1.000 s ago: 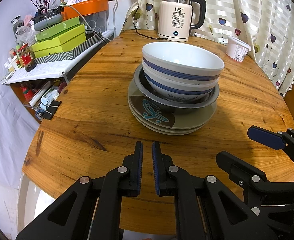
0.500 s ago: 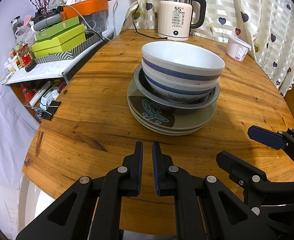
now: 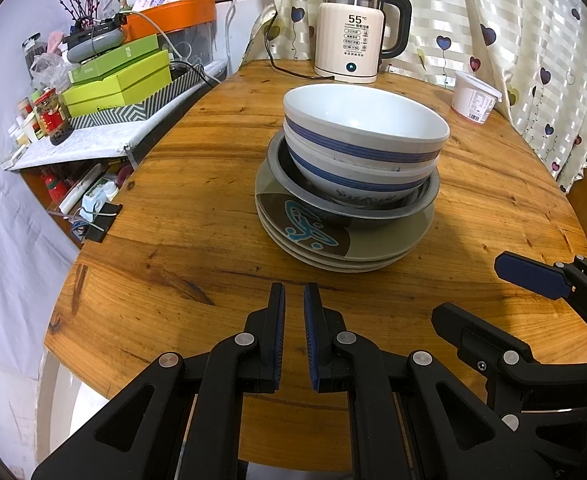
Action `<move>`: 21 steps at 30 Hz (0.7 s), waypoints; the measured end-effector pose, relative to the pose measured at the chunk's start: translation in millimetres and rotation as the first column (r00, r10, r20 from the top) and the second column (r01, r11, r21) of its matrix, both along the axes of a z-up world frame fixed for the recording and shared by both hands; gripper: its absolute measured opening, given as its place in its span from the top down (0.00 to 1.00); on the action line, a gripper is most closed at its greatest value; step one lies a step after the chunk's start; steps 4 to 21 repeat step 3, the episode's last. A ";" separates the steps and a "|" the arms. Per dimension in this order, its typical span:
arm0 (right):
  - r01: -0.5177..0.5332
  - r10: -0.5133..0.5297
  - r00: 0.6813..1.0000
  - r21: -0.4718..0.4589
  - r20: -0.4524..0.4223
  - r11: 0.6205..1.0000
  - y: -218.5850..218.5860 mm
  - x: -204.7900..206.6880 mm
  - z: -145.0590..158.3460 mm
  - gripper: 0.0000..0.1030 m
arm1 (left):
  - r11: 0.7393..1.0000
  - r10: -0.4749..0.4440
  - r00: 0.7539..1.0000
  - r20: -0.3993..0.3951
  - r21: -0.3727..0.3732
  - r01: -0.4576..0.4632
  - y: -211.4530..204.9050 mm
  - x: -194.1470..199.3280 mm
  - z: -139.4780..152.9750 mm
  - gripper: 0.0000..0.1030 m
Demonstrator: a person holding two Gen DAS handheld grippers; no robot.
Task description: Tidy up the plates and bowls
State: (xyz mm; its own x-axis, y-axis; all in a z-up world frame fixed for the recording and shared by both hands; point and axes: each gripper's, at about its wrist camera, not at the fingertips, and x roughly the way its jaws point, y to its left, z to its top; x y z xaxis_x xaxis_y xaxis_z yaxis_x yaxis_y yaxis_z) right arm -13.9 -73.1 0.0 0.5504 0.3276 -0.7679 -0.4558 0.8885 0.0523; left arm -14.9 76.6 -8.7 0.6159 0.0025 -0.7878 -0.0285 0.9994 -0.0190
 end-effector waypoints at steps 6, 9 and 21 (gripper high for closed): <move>0.001 -0.001 1.000 -0.001 0.001 1.000 0.0 0.2 -0.1 0.35 | 1.000 0.000 1.000 0.001 0.005 0.000 0.0 -0.5 0.0 0.91; 0.001 -0.001 1.000 -0.001 0.001 1.000 0.0 0.2 -0.1 0.35 | 1.000 0.000 1.000 0.001 0.005 0.000 0.0 -0.5 0.0 0.91; 0.001 -0.001 1.000 -0.001 0.001 1.000 0.0 0.2 -0.1 0.35 | 1.000 0.000 1.000 0.001 0.005 0.000 0.0 -0.5 0.0 0.91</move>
